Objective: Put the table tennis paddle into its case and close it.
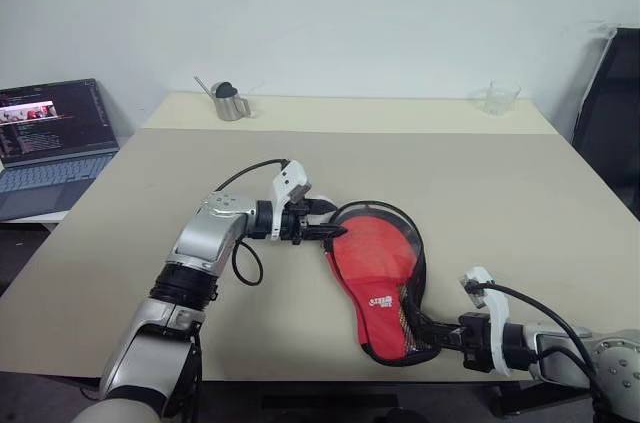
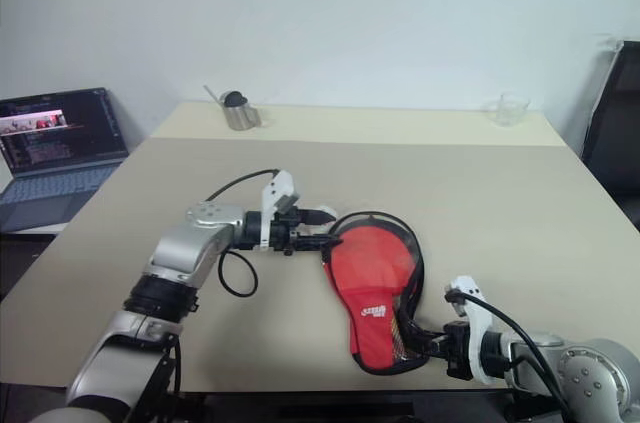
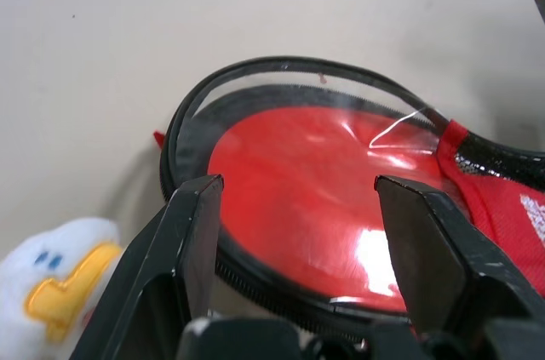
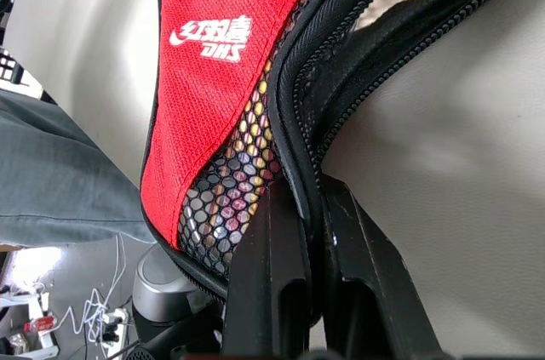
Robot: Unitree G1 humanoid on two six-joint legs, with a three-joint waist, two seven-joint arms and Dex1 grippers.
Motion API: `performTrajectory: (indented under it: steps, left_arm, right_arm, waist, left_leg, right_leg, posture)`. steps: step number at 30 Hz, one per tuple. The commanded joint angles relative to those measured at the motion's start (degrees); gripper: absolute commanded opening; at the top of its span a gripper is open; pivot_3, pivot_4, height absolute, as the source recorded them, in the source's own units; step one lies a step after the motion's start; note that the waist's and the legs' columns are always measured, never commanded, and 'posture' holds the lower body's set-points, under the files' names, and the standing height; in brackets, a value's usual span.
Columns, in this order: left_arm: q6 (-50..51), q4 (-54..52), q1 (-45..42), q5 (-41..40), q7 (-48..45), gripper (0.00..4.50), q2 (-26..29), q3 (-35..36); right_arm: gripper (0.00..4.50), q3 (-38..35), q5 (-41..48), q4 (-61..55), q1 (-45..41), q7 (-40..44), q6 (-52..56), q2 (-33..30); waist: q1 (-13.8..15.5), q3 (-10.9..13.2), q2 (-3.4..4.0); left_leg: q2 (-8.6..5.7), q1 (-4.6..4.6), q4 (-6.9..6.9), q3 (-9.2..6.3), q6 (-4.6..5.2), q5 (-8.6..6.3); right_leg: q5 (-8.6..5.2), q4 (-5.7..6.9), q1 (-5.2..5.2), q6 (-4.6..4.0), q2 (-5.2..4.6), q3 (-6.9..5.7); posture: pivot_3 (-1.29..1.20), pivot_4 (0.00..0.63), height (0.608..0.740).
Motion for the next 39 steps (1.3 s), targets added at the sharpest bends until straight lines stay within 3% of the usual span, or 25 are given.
performTrajectory:
  steps: [1,9,13,22,25,29,33,39]
  left_arm:
    - [-1.4,-0.5,-1.6,0.1,-0.8,3.11,-0.2,-0.1]
    - [-1.2,-1.1,-1.1,0.4,-0.9,3.11,-0.1,0.2]
    - [-1.2,-1.4,-0.8,0.6,-0.7,3.11,0.1,0.4]
    - [-0.9,-2.0,-0.3,0.5,-0.4,3.11,0.7,0.7]
    - [-1.0,-1.8,-0.4,0.6,-0.4,3.11,0.7,0.7]
    - [-1.0,-2.0,-0.3,0.7,-0.2,3.11,0.7,0.4]
    - [-1.2,-1.6,-0.6,0.8,0.0,3.11,0.7,0.3]
    - [-1.4,-1.4,-0.6,1.1,0.0,3.11,0.8,0.2]
  right_arm:
    - [0.02,1.0,2.9,-1.3,1.2,-0.8,2.7,0.1]
    - [0.02,0.8,3.6,0.5,0.0,-3.1,2.7,0.8]
    - [0.99,1.7,3.7,1.0,-1.3,-2.9,2.7,0.0]
    - [3.91,3.0,3.0,1.7,-2.3,-1.5,2.5,-2.0]
    - [3.91,2.8,1.7,2.6,-2.9,-0.5,1.5,-3.7]
    - [3.91,3.7,-1.1,2.5,-2.8,4.5,-4.5,-10.4]
    - [3.91,5.3,-5.5,0.3,-0.3,13.7,-14.0,-19.4]
    - [3.91,5.7,-8.5,-4.4,3.2,26.8,-25.3,-27.7]
  waist:
    - [0.0,0.0,0.00]
    - [0.0,0.0,0.00]
    - [-0.1,0.0,0.00]
    - [-0.2,0.0,-0.01]
    - [-0.1,0.0,-0.02]
    - [0.1,0.0,-0.02]
    - [0.6,0.0,-0.02]
    - [1.0,0.0,-0.02]
  left_leg:
    - [0.00,0.00,0.00,0.00,0.00,0.00]
    - [0.01,0.00,0.05,0.01,0.00,0.00]
    - [0.01,0.00,0.12,0.02,0.00,0.00]
    - [0.04,0.01,0.21,0.02,0.00,0.00]
    - [0.03,0.01,0.28,0.02,0.01,0.01]
    - [-0.04,0.00,0.31,0.06,0.02,0.01]
    - [-0.08,-0.07,0.35,0.08,0.02,0.01]
    - [-0.03,-0.07,0.33,0.04,0.02,0.01]
  right_leg:
    - [0.00,0.00,0.00,0.01,0.00,0.00]
    - [0.02,0.02,0.01,0.02,0.01,0.02]
    - [0.04,0.04,0.02,0.06,0.01,0.04]
    - [0.06,0.09,0.04,0.08,0.03,0.05]
    - [0.09,0.09,0.06,0.11,0.02,0.05]
    - [0.14,0.04,0.09,0.19,-0.02,0.10]
    - [0.18,-0.04,0.07,0.27,-0.04,0.12]
    - [0.18,-0.02,0.04,0.26,0.04,0.09]
  posture:
    - [0.00,0.150,0.740]
    - [0.00,0.150,0.740]
    - [0.00,0.150,0.740]
    - [0.00,0.150,0.740]
    - [0.00,0.150,0.740]
    - [0.00,0.150,0.740]
    - [0.00,0.150,0.740]
    - [0.00,0.150,0.740]
